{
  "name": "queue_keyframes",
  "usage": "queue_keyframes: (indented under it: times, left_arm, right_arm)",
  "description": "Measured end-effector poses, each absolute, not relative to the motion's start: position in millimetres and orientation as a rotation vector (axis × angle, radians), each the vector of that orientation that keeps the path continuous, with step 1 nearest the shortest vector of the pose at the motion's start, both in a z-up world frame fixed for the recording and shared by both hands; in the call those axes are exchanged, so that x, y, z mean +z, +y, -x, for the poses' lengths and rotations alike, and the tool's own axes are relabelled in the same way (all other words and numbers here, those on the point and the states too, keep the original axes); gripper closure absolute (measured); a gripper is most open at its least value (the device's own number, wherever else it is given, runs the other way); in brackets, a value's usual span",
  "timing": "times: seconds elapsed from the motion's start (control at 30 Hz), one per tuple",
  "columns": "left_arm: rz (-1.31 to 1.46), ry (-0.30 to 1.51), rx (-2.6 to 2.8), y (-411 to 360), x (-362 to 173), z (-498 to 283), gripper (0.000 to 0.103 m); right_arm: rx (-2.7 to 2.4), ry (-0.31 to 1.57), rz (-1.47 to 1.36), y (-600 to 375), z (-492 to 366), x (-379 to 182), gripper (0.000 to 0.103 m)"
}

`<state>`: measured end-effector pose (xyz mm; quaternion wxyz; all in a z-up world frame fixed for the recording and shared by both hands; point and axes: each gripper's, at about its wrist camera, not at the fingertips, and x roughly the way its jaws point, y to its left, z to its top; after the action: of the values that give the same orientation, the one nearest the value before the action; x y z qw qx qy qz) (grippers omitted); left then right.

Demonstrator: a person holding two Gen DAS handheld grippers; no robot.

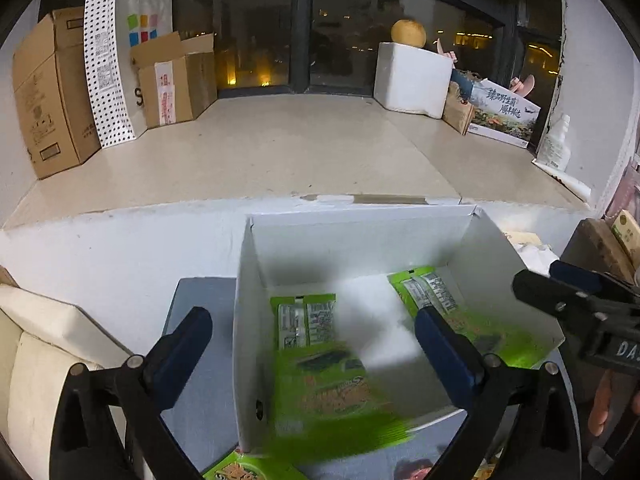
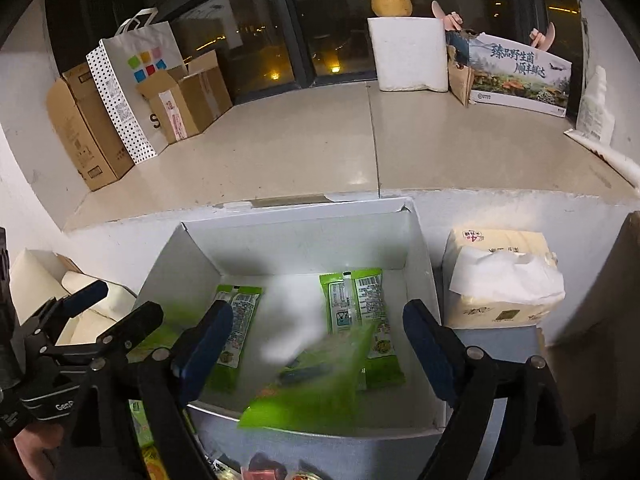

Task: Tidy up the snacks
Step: 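Lower both green seaweed packets into the white box and open both grippers, then grasp a yellow jelly cup with the right gripper while the left grasps another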

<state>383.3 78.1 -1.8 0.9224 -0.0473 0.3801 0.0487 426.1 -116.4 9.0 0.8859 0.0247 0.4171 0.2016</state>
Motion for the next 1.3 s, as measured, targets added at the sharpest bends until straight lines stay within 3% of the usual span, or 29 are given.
queue_keyframes:
  times: [0.17,0.23,0.57,0.93,1.3]
  left_arm:
    - [0.098,0.777,0.104,78.2,8.1,-370.0,0.000]
    - [0.094,0.773,0.089,75.1,16.2,-358.9,0.000]
    - [0.053,0.690,-0.008,49.2,40.6,-233.3,0.000]
    - [0.114,0.773,-0.002,35.3,-40.3,-94.2,0.000]
    - [0.167,0.841,0.052,36.3,-87.3,-55.9,0.000]
  right_arm:
    - [0.441,0.836,-0.076,-125.2,-409.8,24.8,0.008]
    - [0.464,0.812,-0.101,-131.5,-394.6,33.3,0.000]
    - [0.579,0.710,-0.104,-167.5,-264.0,45.4,0.000]
    - [0.559,0.814,0.030,-193.0,-158.7,-38.4,0.000]
    - [0.506,0.929,-0.015,-190.5,-186.8,-100.8,0.001]
